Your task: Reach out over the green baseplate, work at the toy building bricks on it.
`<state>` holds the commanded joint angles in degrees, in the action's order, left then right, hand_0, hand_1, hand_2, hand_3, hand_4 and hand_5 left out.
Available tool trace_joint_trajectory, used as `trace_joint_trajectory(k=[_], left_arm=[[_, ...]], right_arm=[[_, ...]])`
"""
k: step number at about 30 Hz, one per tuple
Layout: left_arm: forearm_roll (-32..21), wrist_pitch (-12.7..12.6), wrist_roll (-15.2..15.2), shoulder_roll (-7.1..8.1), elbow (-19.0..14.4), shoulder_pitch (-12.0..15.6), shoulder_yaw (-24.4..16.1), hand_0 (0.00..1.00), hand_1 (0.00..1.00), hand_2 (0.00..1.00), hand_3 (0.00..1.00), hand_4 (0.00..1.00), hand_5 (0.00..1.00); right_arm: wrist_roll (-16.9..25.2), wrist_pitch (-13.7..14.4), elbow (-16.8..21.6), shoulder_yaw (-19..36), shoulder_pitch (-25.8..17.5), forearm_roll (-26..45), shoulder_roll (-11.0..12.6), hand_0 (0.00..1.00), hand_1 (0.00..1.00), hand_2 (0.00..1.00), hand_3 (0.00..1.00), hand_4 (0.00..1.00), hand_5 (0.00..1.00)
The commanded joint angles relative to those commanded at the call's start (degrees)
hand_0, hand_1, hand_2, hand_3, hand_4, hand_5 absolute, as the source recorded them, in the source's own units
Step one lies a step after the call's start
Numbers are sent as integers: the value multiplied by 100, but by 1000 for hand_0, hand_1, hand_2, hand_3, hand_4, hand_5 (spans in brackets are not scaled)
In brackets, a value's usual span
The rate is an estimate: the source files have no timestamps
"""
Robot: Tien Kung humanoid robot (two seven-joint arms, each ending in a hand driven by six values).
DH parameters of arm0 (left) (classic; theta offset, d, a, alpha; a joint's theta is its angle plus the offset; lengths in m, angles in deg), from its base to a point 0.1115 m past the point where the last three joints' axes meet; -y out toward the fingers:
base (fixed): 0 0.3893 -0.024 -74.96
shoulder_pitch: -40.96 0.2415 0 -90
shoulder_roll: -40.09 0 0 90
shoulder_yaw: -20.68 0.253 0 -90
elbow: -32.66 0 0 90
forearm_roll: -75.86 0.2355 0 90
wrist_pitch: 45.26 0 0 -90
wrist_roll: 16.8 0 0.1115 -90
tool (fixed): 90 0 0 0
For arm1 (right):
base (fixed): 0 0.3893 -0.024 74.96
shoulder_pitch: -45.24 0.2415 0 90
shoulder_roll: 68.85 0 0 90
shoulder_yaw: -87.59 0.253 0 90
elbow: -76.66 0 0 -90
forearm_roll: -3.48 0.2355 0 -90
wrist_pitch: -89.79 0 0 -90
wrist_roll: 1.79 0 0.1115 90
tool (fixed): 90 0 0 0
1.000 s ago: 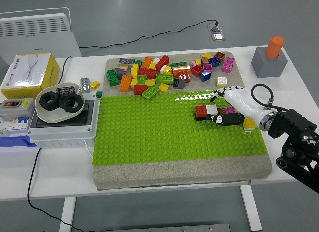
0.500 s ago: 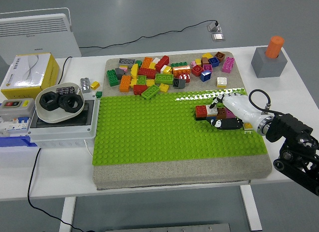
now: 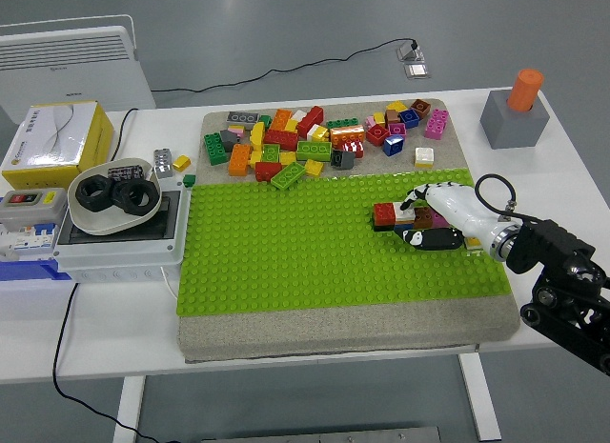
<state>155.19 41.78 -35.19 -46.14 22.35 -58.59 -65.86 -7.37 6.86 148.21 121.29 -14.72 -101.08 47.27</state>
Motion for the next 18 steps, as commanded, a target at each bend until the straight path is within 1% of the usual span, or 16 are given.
trace_joint_trajectory(k=[8,14,15,18], left_arm=[[-33,-6,7,9,0,-15,18,700,679,704,797,856,998],[-65,-11,9,10,0,-15,35,700,679,703,797,855,998],[-70,-12,9,10,0,-15,38,701,679,702,796,856,998],[-81,-12,10,11,0,-14,43,701,679,702,796,856,998]], right_arm=[[26,28,-58,-28,11,109,-12,925,892,874,663,686,643],[183,287,65,114,-46,301,53,918,886,866,673,690,633],[199,313,97,147,-55,324,72,912,883,855,676,702,579],[243,370,174,236,-76,401,126,912,883,855,676,702,579]])
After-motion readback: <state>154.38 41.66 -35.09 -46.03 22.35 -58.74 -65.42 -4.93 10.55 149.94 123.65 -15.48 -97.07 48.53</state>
